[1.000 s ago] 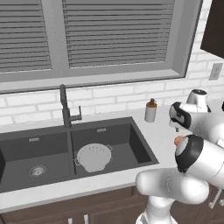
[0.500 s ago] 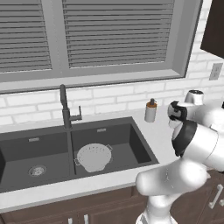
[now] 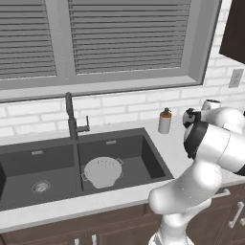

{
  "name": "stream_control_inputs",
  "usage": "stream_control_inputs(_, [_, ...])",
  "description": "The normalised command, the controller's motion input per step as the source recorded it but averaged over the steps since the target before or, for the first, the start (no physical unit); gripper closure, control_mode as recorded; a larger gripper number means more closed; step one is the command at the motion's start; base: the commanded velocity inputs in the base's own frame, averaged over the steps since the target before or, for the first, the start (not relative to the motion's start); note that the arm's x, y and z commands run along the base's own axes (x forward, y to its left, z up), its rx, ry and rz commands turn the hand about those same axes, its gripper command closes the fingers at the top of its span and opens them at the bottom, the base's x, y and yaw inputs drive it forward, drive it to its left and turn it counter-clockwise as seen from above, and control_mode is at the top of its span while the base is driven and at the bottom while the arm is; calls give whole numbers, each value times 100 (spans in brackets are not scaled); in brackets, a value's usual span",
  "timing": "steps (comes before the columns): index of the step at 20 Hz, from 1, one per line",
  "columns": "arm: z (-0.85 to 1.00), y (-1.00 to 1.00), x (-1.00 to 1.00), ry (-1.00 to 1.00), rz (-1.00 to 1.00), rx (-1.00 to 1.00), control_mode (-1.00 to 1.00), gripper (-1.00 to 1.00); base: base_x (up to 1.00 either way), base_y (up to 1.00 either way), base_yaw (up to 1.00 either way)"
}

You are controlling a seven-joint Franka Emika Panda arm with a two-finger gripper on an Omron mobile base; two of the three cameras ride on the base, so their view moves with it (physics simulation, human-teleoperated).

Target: Put the colander in the sink, put the peach in the colander, and turn on the sink faucet and pour water over the colander.

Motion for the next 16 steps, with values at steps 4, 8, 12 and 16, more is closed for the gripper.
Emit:
stream_control_inputs(4, [-25, 2, 0, 4, 0, 5, -100, -100, 0, 0, 0])
stream_control_inputs(8, [-20, 6, 0, 2, 0, 6, -100, -100, 0, 0, 0])
stream_control_inputs(12, [-22, 4, 0, 2, 0, 5, -100, -100, 0, 0, 0])
stream_control_inputs(16, [-29, 9, 3, 2, 0, 5, -100, -100, 0, 0, 0])
